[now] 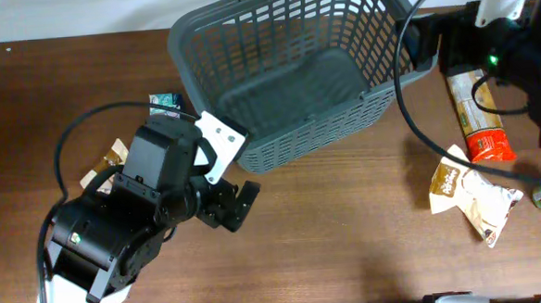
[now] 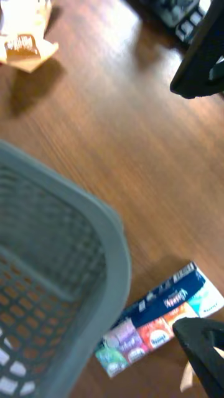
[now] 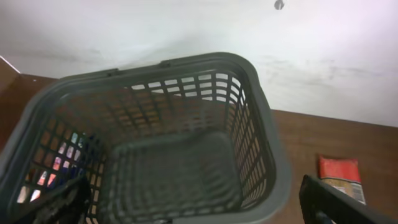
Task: Pack container
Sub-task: 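Grasp the basket rims with both grippers and lift it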
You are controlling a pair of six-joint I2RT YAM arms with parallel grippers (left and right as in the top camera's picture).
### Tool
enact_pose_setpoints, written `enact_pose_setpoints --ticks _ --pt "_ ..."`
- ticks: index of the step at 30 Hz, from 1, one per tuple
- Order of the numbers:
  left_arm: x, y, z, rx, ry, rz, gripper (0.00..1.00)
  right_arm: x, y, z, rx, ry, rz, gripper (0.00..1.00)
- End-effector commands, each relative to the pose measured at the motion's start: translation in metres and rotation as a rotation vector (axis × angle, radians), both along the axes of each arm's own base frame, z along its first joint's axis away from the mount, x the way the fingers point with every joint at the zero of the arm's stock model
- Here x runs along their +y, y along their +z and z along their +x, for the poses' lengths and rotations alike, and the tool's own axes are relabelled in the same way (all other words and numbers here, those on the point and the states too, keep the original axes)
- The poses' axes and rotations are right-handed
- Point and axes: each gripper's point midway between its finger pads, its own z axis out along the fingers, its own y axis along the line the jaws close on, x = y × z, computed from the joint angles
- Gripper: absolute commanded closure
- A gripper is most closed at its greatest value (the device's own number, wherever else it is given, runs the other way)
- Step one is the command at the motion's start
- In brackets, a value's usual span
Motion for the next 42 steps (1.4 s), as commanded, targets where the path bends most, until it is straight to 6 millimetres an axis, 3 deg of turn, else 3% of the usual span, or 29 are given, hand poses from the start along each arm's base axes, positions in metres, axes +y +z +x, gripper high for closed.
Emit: enact_pose_setpoints --ticks 1,7,14,19,21,24,26,27,28,30,33,36,42 --pt "-0.015 0.009 -0.010 0.033 -0.057 -0.086 0.01 0.003 0.000 0.009 -0.008 0.014 -0.013 0.01" --pt "-0.036 0.014 -0.029 0.101 -0.166 -0.194 0.01 0.005 -0.002 0.025 -0.023 0.022 -0.008 0.01" --pt "-0.037 0.014 -0.030 0.106 -0.172 -0.199 0.01 0.016 0.020 0.040 -0.131 0.077 0.021 0.01" --pt "-0.036 0.013 -0.031 0.110 -0.171 -0.197 0.00 0.020 0.016 0.055 -0.138 0.098 0.036 0.01" --pt "-0.036 0.011 -0.031 0.120 -0.170 -0.192 0.11 0.020 0.010 0.062 -0.124 0.092 0.046 0.01" --pt "-0.034 0.003 -0.034 0.156 -0.165 -0.174 0.39 0.021 0.003 0.073 -0.109 0.082 0.070 0.00" --pt "-0.031 -0.006 -0.033 0.189 -0.147 -0.141 0.86 0.021 -0.005 0.080 -0.085 0.069 0.090 0.24" --pt "-0.029 -0.010 -0.031 0.207 -0.124 -0.127 0.98 0.021 -0.008 0.082 -0.073 0.063 0.100 0.39" --pt "-0.025 -0.016 -0.027 0.227 -0.072 -0.112 0.98 0.020 -0.011 0.083 -0.060 0.051 0.111 0.56" --pt "-0.016 -0.028 -0.015 0.274 0.077 -0.080 0.98 0.014 -0.019 0.088 -0.017 -0.015 0.152 0.71" --pt "-0.015 -0.039 -0.007 0.320 0.147 -0.066 0.98 0.001 -0.026 0.090 0.022 -0.133 0.189 0.78" --pt "-0.015 -0.049 -0.001 0.363 0.219 -0.061 0.98 -0.013 -0.033 0.090 0.053 -0.236 0.208 0.96" --pt "-0.015 -0.064 0.010 0.422 0.338 -0.059 0.98 -0.022 -0.047 0.083 0.122 -0.316 0.220 0.96"
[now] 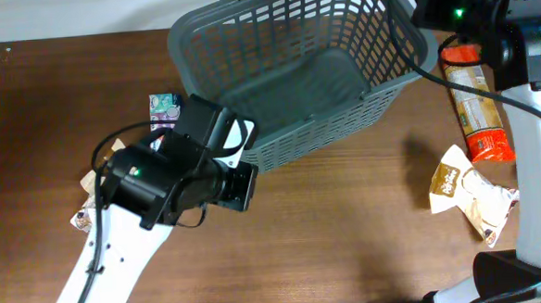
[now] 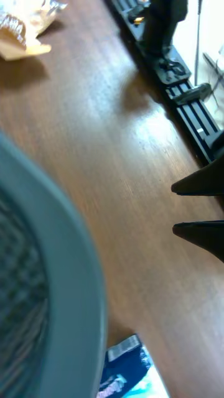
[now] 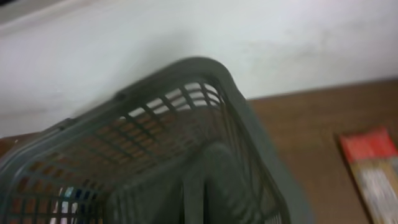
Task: Pack container
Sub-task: 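Grasp the basket rims with both grippers and lift it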
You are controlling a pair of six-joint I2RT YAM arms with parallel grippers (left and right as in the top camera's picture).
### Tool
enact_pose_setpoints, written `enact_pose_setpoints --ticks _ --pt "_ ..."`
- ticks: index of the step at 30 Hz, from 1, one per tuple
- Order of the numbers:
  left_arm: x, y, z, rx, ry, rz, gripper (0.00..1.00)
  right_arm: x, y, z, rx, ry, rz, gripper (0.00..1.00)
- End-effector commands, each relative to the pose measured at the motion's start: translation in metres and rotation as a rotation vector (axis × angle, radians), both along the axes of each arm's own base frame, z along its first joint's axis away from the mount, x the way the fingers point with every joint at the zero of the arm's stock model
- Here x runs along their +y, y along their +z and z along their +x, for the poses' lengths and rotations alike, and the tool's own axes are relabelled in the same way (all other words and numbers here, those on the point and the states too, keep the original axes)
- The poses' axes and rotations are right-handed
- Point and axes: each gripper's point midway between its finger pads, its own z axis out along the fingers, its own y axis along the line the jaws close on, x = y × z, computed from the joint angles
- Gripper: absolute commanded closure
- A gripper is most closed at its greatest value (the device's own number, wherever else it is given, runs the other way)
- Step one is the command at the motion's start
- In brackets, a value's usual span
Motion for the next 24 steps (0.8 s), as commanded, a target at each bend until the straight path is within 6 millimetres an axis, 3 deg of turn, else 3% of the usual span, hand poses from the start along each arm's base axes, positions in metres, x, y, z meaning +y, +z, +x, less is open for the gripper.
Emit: enact_pose_setpoints --ticks 1,5,14,18,24 --pt "0.002 -0.002 0.009 0.021 0.110 0.004 0.98 -0.006 -0.001 -0.002 0.028 -0.087 0.038 0.96" --pt "-0.010 0.000 0.007 0.004 0.074 -0.012 0.98 -0.005 -0.005 -0.004 0.045 -0.085 0.042 0.96" --pt "-0.070 0.015 -0.009 -0.110 -0.127 -0.083 0.98 0.015 -0.006 -0.002 0.042 -0.040 0.042 0.96" --pt "-0.068 0.016 -0.004 -0.137 -0.078 -0.061 0.98 0.021 -0.012 0.006 0.043 -0.043 0.025 0.96" --pt "-0.068 0.015 -0.005 -0.129 -0.072 -0.063 0.98 0.023 -0.040 0.021 0.106 -0.041 0.017 0.96"
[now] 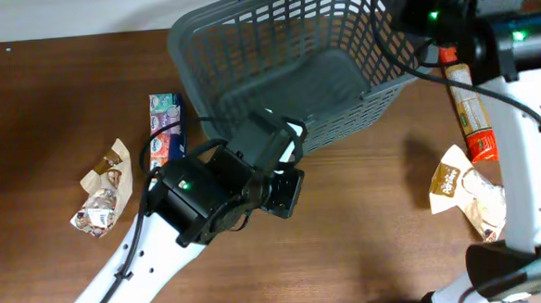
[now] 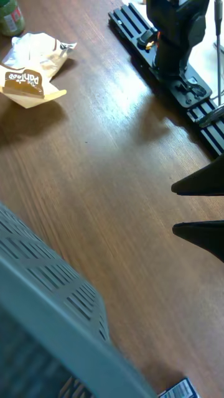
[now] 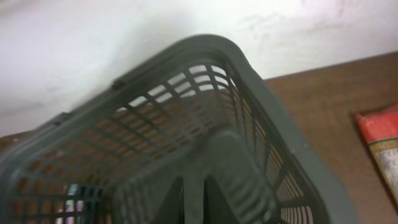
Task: Pack container
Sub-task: 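Grasp the basket rims with both grippers and lift it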
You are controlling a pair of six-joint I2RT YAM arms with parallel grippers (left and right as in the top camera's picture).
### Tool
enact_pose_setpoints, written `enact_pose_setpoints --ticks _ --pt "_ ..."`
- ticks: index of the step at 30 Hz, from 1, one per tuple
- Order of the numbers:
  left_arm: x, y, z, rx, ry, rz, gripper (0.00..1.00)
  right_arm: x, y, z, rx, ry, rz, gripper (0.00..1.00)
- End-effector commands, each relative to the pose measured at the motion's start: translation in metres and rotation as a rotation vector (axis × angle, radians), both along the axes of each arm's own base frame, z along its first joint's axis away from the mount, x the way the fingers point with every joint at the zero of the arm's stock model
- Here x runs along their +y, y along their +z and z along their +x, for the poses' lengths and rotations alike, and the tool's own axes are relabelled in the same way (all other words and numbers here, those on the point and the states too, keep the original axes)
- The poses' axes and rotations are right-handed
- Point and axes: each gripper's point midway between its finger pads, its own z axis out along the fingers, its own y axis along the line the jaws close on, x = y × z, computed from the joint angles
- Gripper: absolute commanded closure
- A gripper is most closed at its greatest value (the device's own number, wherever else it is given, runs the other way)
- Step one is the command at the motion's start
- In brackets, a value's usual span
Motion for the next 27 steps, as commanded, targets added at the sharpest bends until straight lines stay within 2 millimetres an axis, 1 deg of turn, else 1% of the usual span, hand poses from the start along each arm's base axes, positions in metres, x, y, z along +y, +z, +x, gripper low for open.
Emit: enact_pose_setpoints --ticks 1,4,8,12,17,23,27 --pt "0.001 0.005 0.002 -0.012 0.025 -0.003 0.98 0.001 -0.020 0.014 0.042 -0.015 -0.013 0.96" --pt "0.001 0.005 0.002 -0.012 0.025 -0.003 0.98 0.001 -0.035 0.021 0.073 -0.015 -0.017 0.96" --pt "0.003 0.005 0.004 -0.021 0.033 0.006 0.98 0.001 -0.052 0.023 0.124 -0.016 -0.022 0.96" --pt "0.004 0.005 0.006 -0.029 0.040 0.014 0.98 -0.003 -0.065 0.021 0.170 -0.032 -0.041 0.96" --pt "0.008 0.003 0.010 -0.044 0.058 0.038 0.98 -0.012 -0.084 0.011 0.255 -0.068 -0.081 0.96" --pt "0.004 -0.009 0.014 -0.017 0.057 0.066 0.98 -0.012 -0.104 0.006 0.328 -0.055 -0.102 0.96" --pt "0.001 -0.019 0.018 0.002 0.057 0.090 0.98 -0.012 -0.109 0.006 0.343 -0.044 -0.110 0.96"
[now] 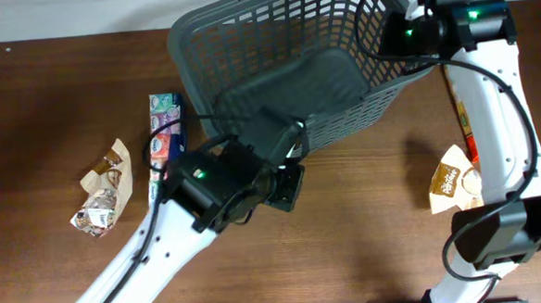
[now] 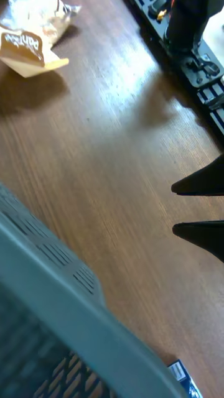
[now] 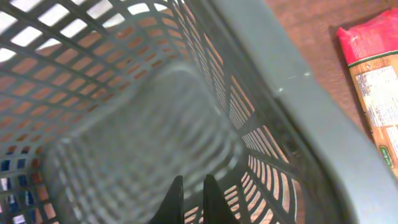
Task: Pack container
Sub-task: 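Grasp the basket rims with both grippers and lift it, then lower the basket back onto the table center and release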
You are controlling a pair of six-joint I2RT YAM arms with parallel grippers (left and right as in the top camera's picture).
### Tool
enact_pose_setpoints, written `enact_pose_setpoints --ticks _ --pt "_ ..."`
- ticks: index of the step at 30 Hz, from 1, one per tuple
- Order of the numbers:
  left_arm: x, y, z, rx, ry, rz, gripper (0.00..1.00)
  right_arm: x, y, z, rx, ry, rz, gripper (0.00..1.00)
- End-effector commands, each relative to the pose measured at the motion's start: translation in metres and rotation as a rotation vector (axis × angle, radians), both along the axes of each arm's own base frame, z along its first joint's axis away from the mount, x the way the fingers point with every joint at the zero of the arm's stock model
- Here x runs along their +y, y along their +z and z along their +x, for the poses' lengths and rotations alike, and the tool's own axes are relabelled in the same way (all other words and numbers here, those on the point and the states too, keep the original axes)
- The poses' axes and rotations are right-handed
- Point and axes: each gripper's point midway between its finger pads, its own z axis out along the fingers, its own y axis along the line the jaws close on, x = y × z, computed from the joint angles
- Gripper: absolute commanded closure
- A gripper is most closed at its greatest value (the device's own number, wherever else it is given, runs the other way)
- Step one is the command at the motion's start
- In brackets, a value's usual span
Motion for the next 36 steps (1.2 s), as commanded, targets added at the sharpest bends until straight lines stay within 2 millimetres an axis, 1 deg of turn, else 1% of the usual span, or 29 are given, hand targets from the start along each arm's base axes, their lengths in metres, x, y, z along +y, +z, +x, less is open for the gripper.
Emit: enact_pose_setpoints --ticks 1,6,12,15,24,30,31,36 --pt "-0.002 -0.005 0.007 -0.002 0.019 0.025 0.98 0.001 -0.002 0.002 0.002 0.009 -0.021 0.96" --pt "0.003 -0.011 0.017 -0.025 0.046 0.076 0.98 -0.004 -0.004 0.000 0.016 -0.005 -0.045 0.96" --pt "-0.001 -0.009 0.022 -0.043 0.049 0.062 0.98 -0.005 -0.006 -0.004 0.034 -0.002 -0.049 0.96" --pt "0.001 -0.008 0.025 -0.052 0.059 0.060 0.98 -0.005 -0.008 -0.006 0.044 0.008 -0.059 0.96" --pt "0.018 -0.008 0.039 -0.061 0.113 0.075 0.98 -0.012 -0.014 -0.017 0.094 0.003 -0.100 0.96" --pt "0.035 -0.008 0.052 -0.075 0.170 0.095 0.98 -0.013 -0.019 -0.027 0.136 0.044 -0.127 0.96" --pt "0.041 -0.008 0.056 -0.072 0.190 0.096 0.98 -0.015 -0.020 -0.030 0.152 0.047 -0.138 0.96" --pt "0.058 -0.010 0.062 -0.058 0.236 0.109 0.98 -0.017 -0.024 -0.038 0.187 0.049 -0.148 0.96"
